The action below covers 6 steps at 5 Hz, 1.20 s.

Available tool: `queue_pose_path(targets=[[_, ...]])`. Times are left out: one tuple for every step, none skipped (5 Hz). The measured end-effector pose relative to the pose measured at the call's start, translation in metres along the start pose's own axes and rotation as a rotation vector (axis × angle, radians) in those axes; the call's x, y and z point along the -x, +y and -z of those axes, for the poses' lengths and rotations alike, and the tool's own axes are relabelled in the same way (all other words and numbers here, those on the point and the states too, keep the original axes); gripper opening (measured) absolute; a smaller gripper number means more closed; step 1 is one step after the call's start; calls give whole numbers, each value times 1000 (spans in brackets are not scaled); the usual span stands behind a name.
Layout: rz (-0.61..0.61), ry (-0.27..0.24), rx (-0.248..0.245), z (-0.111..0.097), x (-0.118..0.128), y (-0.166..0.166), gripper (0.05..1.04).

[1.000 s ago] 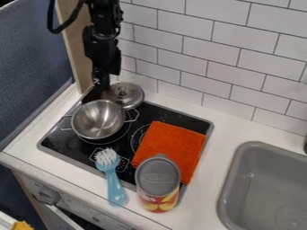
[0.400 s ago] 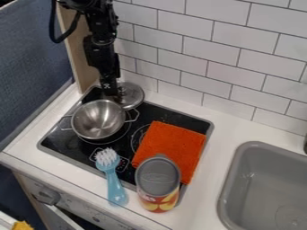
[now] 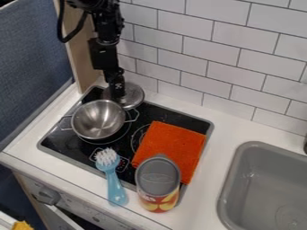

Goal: Move the cover to the right stove

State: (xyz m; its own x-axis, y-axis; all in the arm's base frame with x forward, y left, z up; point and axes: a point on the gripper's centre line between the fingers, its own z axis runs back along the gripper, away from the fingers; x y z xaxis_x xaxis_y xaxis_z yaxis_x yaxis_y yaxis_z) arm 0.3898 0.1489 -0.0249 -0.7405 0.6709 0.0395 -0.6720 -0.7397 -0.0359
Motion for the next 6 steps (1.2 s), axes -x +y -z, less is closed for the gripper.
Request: queue_pose_path(targets=[[-52,-5,11,0,10,3,1001],[-78,-16,10,8,15,3,1001],[-117,-24,22,17,20,-6,1001],[-130,-40,21,20,19,-10,948],[-140,-38,26,20,20,-11,676],[-130,-33,22,21,20,-9,407]])
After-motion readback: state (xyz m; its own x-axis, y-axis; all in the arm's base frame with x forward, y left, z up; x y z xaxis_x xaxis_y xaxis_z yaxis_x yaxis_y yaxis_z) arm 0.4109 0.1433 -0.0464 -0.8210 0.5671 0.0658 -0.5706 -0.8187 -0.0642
